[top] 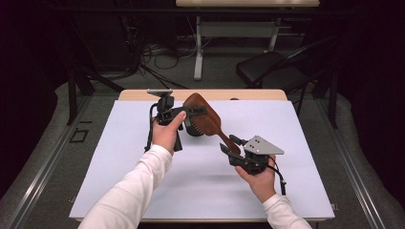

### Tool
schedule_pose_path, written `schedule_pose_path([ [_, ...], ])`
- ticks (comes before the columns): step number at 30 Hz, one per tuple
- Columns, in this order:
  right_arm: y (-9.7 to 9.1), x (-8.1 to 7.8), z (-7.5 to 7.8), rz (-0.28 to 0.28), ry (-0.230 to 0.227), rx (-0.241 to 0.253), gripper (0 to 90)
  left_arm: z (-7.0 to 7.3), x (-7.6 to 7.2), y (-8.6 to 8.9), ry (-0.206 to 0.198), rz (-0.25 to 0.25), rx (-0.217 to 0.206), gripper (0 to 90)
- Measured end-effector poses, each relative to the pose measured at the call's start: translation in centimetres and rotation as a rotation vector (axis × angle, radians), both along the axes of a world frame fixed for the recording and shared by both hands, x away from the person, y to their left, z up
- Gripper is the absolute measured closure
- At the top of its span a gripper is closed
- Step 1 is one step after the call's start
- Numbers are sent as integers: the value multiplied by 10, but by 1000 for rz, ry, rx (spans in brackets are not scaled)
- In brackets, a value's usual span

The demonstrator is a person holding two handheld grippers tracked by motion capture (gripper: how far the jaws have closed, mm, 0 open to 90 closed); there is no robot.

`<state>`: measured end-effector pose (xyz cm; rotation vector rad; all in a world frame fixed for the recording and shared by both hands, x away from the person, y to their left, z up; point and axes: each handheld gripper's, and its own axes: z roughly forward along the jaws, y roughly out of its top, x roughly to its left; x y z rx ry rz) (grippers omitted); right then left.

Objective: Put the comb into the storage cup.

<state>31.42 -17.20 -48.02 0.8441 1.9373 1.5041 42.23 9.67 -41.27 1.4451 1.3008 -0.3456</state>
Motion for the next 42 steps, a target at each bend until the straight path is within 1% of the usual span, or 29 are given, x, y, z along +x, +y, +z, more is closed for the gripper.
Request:
schedule_pose_path([
  [2, 0, 0, 0, -1, 0, 4, 525, 0, 1, 0, 1, 7, -4, 502],
  [5, -1, -1, 1, -3, 0, 3, 524, 0, 0, 1, -9, 19, 6, 502],
  [10, -2, -1, 2, 0, 0, 5, 523, 1, 2, 2, -19, 30, -13, 502],
  [12, -2, -1, 2, 4, 1, 5, 518, 1, 2, 3, -29, 35, -10, 502],
  [14, -2, -1, 2, 6, 5, 3, 513, 2, 3, 4, -30, 41, -7, 501],
  [18, -1, -1, 2, 5, 8, -8, 501, 2, 4, 6, -43, 60, -3, 502],
  [21, 0, -2, 3, -7, 14, -17, 471, 3, 5, 9, -53, 72, -12, 502],
  [23, 0, -2, 4, -16, 12, -33, 467, 4, 6, 11, -56, 78, -24, 502],
  [25, 0, -2, 5, -15, 9, -32, 467, 5, 7, 12, -59, 84, -29, 502],
  [29, 0, -2, 6, -22, -2, -43, 458, 8, 9, 16, -70, 100, -20, 502],
  [31, 0, -1, 5, -24, 6, -43, 458, 10, 10, 18, -71, 106, -18, 501],
  [34, -1, 1, 5, -27, 23, -40, 456, 12, 11, 21, -76, 130, -31, 501],
  [37, -2, 3, 4, -28, 31, -39, 448, 14, 13, 24, -81, 144, -21, 501],
  [39, -3, 3, 5, -31, 32, -44, 441, 15, 14, 26, -83, 150, -15, 502],
  [42, -4, 4, 5, -37, 13, -62, 436, 18, 15, 30, -81, 165, -19, 501],
])
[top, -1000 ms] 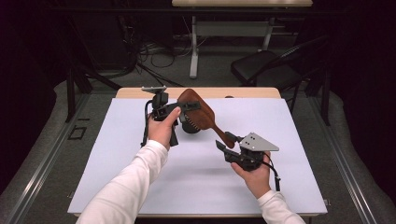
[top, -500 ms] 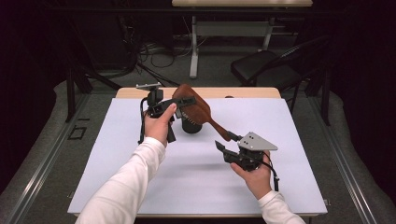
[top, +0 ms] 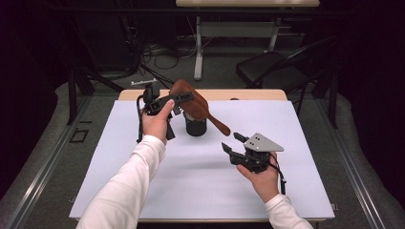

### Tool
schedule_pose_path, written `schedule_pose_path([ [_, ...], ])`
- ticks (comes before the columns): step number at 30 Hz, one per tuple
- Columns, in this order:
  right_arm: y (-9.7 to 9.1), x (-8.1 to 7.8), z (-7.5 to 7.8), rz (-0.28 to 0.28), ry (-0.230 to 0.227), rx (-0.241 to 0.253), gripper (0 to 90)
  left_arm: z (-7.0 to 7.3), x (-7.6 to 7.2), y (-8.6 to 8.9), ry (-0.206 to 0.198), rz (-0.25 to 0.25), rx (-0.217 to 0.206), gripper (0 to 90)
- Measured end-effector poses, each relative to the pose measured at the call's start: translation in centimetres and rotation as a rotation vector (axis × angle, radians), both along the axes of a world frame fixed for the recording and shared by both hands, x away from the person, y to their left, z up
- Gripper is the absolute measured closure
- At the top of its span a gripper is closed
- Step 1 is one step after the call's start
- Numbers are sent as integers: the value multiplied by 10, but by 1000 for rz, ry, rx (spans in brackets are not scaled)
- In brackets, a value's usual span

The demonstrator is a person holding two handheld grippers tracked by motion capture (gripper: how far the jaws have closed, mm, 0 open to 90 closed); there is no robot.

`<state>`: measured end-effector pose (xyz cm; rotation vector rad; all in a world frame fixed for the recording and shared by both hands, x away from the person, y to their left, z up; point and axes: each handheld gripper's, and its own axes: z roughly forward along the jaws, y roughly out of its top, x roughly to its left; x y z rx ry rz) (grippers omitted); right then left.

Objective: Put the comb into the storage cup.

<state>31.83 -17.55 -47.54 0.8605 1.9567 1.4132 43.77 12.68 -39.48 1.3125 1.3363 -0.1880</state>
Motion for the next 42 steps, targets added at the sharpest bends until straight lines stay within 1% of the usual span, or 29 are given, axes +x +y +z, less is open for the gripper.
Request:
schedule_pose_path([
  [5, -1, 1, 1, -5, 11, 9, 424, 4, 3, 6, 2, 24, 4, 500],
  [7, -2, 3, 0, -9, 36, 20, 409, 5, 4, 9, 2, 32, 6, 500],
  [10, -3, 5, 0, 3, 40, 39, 369, 5, 6, 12, -9, 58, 16, 499],
  [11, -3, 5, 0, 3, 43, 41, 362, 5, 6, 13, -8, 67, 11, 499],
  [15, -4, 6, -1, -6, 54, 38, 322, 5, 8, 17, -5, 91, 6, 499],
  [19, -5, 6, 0, -12, 66, 43, 287, 4, 10, 19, -11, 108, 11, 499],
  [21, -6, 7, 0, -16, 67, 47, 285, 5, 11, 20, -13, 115, 11, 498],
  [24, -7, 8, 0, -25, 77, 44, 247, 5, 11, 21, -25, 131, 22, 498],
  [27, -6, 8, 0, -44, 77, 32, 176, 4, 12, 23, -28, 146, 23, 498],
  [33, -5, 8, 0, -45, 94, 31, 135, 5, 14, 24, -40, 161, 41, 497],
  [36, -5, 8, 0, -53, 102, 32, 88, 6, 15, 25, -47, 174, 50, 497],
  [41, -6, 8, 1, -49, 109, 40, 79, 8, 16, 28, -57, 185, 59, 497],
  [42, -5, 7, 1, -62, 110, 37, 78, 8, 16, 28, -60, 191, 58, 497],
])
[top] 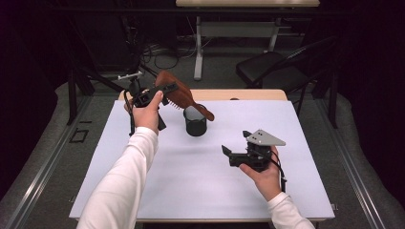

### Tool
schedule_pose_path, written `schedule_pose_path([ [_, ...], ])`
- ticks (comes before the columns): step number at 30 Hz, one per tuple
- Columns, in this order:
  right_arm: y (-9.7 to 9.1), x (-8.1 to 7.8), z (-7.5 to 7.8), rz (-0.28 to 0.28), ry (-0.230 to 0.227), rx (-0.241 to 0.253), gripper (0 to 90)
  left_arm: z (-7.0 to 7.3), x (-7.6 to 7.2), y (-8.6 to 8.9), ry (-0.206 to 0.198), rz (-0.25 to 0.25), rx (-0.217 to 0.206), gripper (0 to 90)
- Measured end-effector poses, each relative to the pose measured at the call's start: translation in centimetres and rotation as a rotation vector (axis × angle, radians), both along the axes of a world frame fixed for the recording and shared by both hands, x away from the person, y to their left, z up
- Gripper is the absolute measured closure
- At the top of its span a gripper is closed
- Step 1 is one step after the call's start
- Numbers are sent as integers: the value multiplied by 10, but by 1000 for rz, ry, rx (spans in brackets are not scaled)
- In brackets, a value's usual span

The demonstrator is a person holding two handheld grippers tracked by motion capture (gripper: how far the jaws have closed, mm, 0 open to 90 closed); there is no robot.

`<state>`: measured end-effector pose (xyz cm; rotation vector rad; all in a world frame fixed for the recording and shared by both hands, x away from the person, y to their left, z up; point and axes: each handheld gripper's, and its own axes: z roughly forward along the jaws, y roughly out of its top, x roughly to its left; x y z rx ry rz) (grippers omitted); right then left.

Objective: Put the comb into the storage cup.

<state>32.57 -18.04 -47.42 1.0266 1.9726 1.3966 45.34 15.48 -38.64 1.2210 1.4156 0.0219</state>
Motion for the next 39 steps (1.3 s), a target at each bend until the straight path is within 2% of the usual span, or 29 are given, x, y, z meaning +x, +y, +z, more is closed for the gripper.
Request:
schedule_pose_path([
  [2, 1, -2, 0, -10, -1, -29, 76, 0, 0, 1, -4, 4, 2, 497],
  [4, 0, -2, 1, 9, 8, -8, 81, 1, 1, 1, -6, 10, 4, 497],
  [7, -1, -4, 2, 7, 0, -3, 77, 1, 2, 1, -10, 15, 11, 497],
  [13, -2, -6, 4, 35, 3, -5, 0, 2, 4, 2, -16, 27, 24, 497],
  [26, 0, -6, 5, 38, 14, -4, 0, 2, 6, 8, -23, 63, 52, 496],
  [39, -1, -5, 5, 37, 18, 3, 0, 3, 8, 14, -25, 100, 56, 496],
])
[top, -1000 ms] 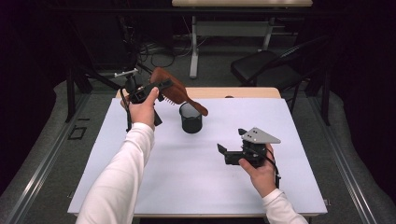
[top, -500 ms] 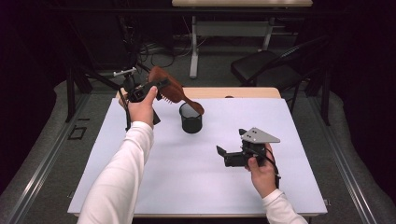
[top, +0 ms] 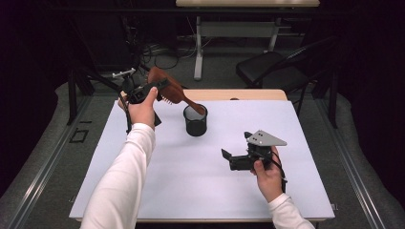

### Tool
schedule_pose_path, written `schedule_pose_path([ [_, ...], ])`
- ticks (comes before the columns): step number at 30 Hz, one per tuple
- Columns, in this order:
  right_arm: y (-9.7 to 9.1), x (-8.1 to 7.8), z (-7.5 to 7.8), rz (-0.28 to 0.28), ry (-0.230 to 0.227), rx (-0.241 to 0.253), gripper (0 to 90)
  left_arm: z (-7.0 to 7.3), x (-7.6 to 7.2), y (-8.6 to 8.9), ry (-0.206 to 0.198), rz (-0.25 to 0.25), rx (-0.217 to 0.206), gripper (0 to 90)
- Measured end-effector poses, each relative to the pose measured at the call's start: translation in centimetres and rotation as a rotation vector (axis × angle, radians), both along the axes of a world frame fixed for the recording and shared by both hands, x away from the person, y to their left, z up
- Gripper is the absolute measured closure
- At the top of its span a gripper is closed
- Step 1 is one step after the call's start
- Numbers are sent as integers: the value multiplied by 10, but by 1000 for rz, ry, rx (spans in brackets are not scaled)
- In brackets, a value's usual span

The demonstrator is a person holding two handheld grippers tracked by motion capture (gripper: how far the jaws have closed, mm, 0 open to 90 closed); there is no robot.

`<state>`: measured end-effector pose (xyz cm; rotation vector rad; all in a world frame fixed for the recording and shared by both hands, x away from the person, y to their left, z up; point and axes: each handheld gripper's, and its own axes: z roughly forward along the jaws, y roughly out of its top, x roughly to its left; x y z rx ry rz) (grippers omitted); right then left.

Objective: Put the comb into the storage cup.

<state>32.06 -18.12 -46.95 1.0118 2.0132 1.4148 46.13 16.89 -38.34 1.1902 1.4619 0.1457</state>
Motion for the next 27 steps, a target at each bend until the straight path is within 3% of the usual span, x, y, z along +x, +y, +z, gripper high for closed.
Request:
schedule_pose_path([
  [27, -2, 0, 1, 0, 2, 10, 0, -11, 7, 1, 11, 56, 18, 496],
])
